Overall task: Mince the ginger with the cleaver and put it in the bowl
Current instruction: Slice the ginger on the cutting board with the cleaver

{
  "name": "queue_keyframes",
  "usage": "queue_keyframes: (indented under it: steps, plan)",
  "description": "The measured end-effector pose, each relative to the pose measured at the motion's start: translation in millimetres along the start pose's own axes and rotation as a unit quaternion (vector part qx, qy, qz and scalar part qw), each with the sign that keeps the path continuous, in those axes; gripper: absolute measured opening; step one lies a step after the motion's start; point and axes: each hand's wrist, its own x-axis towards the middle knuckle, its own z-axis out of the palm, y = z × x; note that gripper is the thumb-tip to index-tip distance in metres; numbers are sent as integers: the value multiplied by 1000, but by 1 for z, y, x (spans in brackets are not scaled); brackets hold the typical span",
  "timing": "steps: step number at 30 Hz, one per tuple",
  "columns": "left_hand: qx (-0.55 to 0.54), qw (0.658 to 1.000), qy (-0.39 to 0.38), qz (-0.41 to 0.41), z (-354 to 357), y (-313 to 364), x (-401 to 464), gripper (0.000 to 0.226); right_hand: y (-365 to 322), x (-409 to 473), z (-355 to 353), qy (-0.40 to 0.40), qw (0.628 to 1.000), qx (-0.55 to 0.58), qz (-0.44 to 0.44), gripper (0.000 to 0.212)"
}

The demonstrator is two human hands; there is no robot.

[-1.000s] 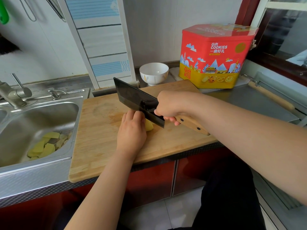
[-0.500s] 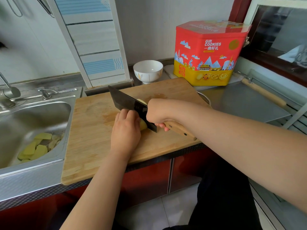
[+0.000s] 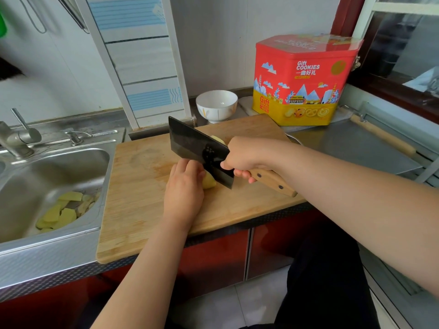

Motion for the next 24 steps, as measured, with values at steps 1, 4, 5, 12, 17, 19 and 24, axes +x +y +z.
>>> queue_keyframes:
  steps: [1,4,5,12,17,19,24]
  plan:
    - [1,1000,-1,1,0,0,0,4,-2,-2,-2,3,1000,-1,-4,26]
    - [2,1000,0,4,0,1,0,7,-7,-5,-6,7,1000,5,-17,27]
    - [3,1000,-1,5,0,1,0,7,-8,-5,-7,8,1000,6,-22,32]
    - [9,1000,-7,4,0,0,0,9,-9,-5,-8,22,1000,-17,-15,22]
    - [6,1000,-6,5,-1,1,0,7,-12,-4,-10,21,999,-37,-3,15]
    - [6,1000,-6,7,-1,0,0,7,-12,-3,-9,16,999,-39,0,14]
    - [6,1000,-6,6,0,-1,-1,7,-16,-2,-5,0,999,-48,7,24]
